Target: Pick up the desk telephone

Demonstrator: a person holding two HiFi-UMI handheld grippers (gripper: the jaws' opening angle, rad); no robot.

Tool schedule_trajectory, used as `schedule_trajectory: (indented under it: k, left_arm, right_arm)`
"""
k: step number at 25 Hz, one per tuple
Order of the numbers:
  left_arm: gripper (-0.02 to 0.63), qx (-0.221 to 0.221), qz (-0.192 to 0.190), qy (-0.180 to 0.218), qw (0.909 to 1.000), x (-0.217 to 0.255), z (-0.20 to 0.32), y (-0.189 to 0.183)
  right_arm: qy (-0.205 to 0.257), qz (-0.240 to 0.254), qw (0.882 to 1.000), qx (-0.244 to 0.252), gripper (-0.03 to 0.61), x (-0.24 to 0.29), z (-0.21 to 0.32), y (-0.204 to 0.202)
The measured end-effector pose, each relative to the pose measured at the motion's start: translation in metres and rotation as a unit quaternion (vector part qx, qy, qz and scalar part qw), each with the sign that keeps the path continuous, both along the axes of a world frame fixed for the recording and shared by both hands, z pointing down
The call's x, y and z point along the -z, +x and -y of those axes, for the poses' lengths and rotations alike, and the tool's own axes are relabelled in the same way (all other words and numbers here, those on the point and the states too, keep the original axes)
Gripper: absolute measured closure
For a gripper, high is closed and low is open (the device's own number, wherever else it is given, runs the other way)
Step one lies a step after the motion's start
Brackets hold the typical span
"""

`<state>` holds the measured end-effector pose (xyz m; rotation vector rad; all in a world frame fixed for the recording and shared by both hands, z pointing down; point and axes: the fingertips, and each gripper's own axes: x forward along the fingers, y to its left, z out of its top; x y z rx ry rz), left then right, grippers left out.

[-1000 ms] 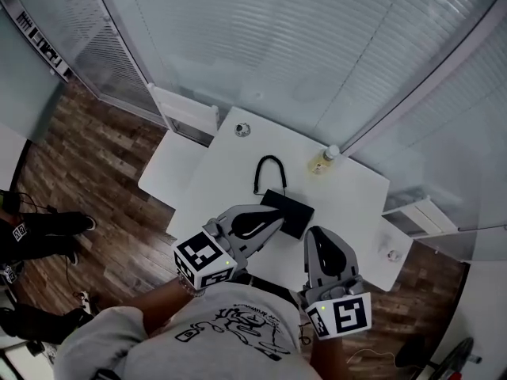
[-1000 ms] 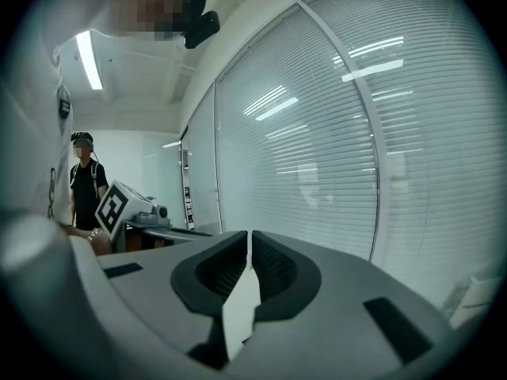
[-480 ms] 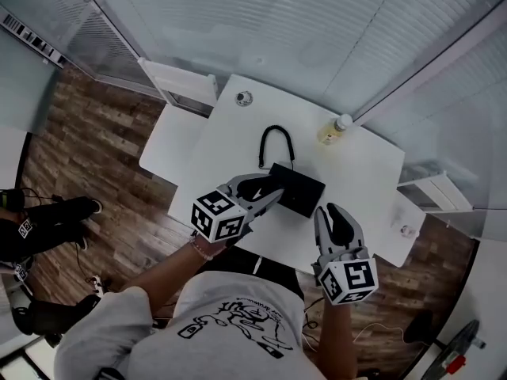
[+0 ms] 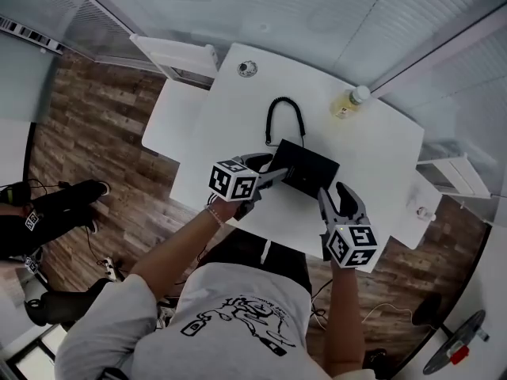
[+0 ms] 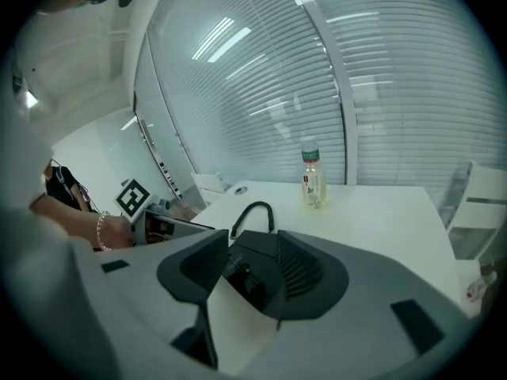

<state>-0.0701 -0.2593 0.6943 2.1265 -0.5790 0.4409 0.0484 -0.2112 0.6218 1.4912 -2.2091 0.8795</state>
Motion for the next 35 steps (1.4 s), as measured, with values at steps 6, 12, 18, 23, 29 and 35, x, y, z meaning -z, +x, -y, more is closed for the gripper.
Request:
schedule_trajectory:
  k: [6, 12, 18, 23, 29, 35]
  left_arm:
    - [0.341, 0.008, 0.026, -0.036, 0.999, -0.049, 0.0, 0.002]
    - [0.337, 0.018, 0.029, -0.064, 0.9974, -0.077, 0.001, 0.006]
    - [0.339, 0.013, 0.009, -0.076, 0.997, -0.081, 0.001, 0.013]
    - [0.339, 0.012, 0.019, -0.08, 0.9965, -0.078, -0.005, 0.01]
    - [0.339, 0.017, 0.021, -0.069, 0.9973, -0.056, -0.012, 0.008]
    - [0.34, 0.022, 0.02, -0.05, 0.9983, -0.017, -0.015, 0.003]
  right_arm:
    - [-0.053, 0.018, 0.998, -0.022, 0.367, -0.053, -0.006, 0.01]
    - [-0.088, 0.05, 0.994, -0.032, 0.356, -0.087, -0.001, 0.011]
    - [-0.112, 0.103, 0.988, -0.038, 0.357, -0.108, 0.0, 0.006]
    - [-0.127, 0.111, 0.985, -0.037, 0.359, -0.105, -0.006, 0.005]
    - [-0.12, 0.117, 0.985, -0.03, 0.359, -0.086, -0.013, 0.003]
    - [-0.101, 0.124, 0.987, -0.019, 0.36, -0.049, -0.015, 0.0]
